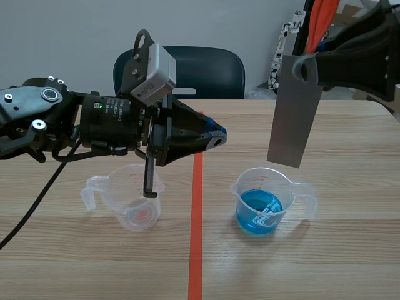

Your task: Do the redox reaction experiment. lower the plate into the blue solution

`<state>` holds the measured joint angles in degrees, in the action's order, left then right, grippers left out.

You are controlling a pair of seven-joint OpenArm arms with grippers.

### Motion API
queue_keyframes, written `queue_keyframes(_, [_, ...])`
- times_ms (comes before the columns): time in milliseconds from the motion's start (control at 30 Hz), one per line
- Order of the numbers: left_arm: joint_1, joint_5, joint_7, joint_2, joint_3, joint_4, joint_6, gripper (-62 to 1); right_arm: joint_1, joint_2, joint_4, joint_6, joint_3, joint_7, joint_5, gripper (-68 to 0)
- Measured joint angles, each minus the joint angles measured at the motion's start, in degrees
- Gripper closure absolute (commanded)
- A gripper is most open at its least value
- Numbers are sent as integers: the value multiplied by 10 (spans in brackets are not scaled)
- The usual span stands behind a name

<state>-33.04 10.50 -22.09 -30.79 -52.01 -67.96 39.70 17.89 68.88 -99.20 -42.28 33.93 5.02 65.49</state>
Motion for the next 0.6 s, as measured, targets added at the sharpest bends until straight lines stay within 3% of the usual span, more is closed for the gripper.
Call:
queue_keyframes(233, [0,0,0,0,0,0,0,-27,0,-38,42,0,0,19,-2,-6])
queue_keyframes(500, [0,0,0,0,0,0,0,-27,0,-44,42,0,0,21,-1,-6])
queue_keyframes(600, [0,0,0,0,0,0,0,-27,0,-41,41,0,0,26,37,-6])
